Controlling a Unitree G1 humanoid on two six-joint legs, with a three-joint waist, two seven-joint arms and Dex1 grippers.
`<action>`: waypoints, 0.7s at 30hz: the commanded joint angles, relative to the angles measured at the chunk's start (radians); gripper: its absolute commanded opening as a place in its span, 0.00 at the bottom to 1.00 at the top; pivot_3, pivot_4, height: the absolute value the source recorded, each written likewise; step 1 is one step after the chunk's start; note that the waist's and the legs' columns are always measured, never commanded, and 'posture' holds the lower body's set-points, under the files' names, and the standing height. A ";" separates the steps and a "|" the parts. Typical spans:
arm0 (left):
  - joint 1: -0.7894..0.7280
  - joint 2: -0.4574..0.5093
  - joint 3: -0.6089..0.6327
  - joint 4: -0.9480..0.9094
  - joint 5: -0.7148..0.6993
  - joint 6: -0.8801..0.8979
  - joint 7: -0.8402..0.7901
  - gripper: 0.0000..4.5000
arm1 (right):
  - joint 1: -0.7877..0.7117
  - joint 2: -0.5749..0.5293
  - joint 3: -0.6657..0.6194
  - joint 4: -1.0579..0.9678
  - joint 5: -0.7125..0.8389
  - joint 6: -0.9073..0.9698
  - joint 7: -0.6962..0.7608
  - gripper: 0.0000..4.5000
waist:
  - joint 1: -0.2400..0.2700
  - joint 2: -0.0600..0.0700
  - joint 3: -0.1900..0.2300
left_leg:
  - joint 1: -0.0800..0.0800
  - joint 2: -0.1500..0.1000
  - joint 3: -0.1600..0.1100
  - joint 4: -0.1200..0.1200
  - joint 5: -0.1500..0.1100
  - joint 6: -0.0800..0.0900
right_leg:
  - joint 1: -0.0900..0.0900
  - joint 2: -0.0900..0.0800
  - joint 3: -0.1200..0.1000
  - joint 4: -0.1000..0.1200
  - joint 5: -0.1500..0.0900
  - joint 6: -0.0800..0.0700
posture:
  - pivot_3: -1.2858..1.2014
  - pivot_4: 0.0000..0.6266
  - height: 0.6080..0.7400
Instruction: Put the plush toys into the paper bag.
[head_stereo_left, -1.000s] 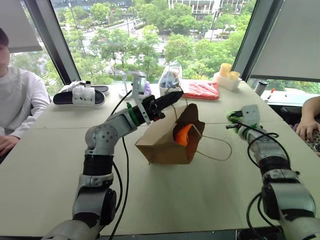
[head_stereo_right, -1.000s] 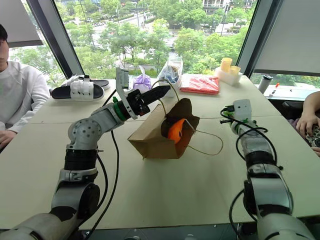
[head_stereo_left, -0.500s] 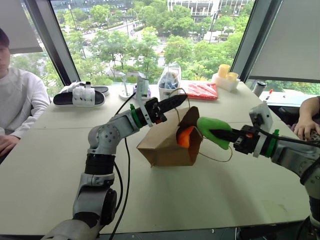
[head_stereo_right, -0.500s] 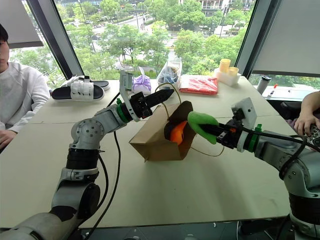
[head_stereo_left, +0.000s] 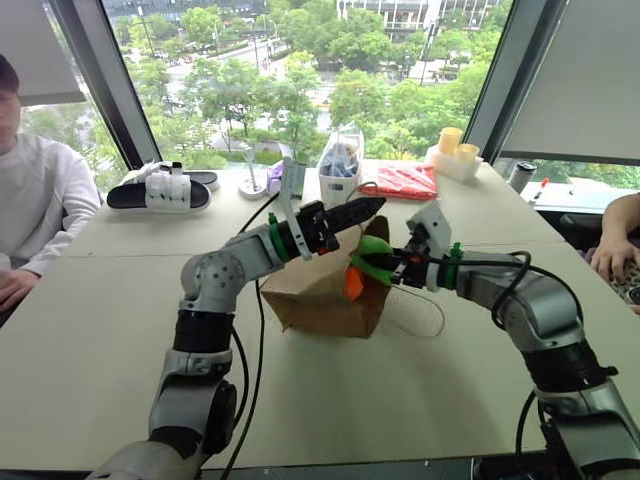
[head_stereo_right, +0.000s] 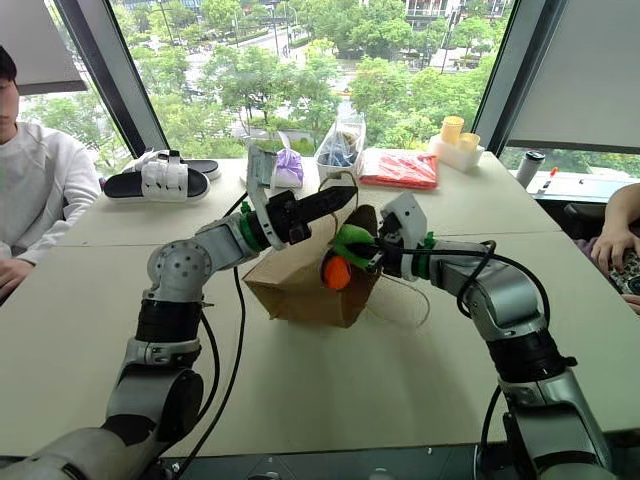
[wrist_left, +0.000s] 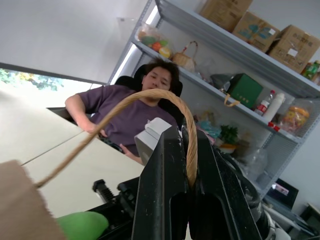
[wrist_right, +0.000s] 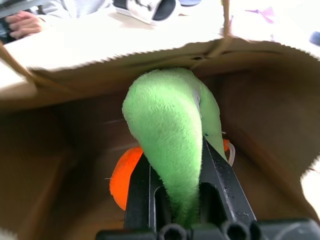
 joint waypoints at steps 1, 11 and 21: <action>-0.014 -0.014 0.044 -0.036 -0.048 -0.004 0.036 0.00 | -0.033 0.025 0.005 0.034 -0.047 -0.049 0.006 0.01 | 0.000 0.000 0.000 | 0.000 0.000 0.000 0.000 0.000 0.000 | 0.000 0.000 0.000 0.000 0.000 0.000 | 0.52 0.24 1.00; -0.037 -0.027 0.121 0.000 -0.128 -0.003 0.109 0.00 | -0.018 0.078 -0.039 0.006 -0.034 -0.031 0.026 0.99 | -0.001 0.000 0.000 | 0.000 0.000 0.000 0.000 0.001 -0.002 | -0.001 0.000 0.000 0.000 0.000 0.000 | 0.52 0.24 1.00; -0.021 -0.013 0.200 0.045 -0.212 0.003 0.165 0.00 | 0.047 0.109 -0.041 -0.063 0.018 0.073 0.030 0.99 | -0.001 0.000 0.000 | 0.000 0.000 0.000 0.000 0.001 -0.001 | -0.001 0.000 0.000 0.001 0.000 0.000 | 0.52 0.24 1.00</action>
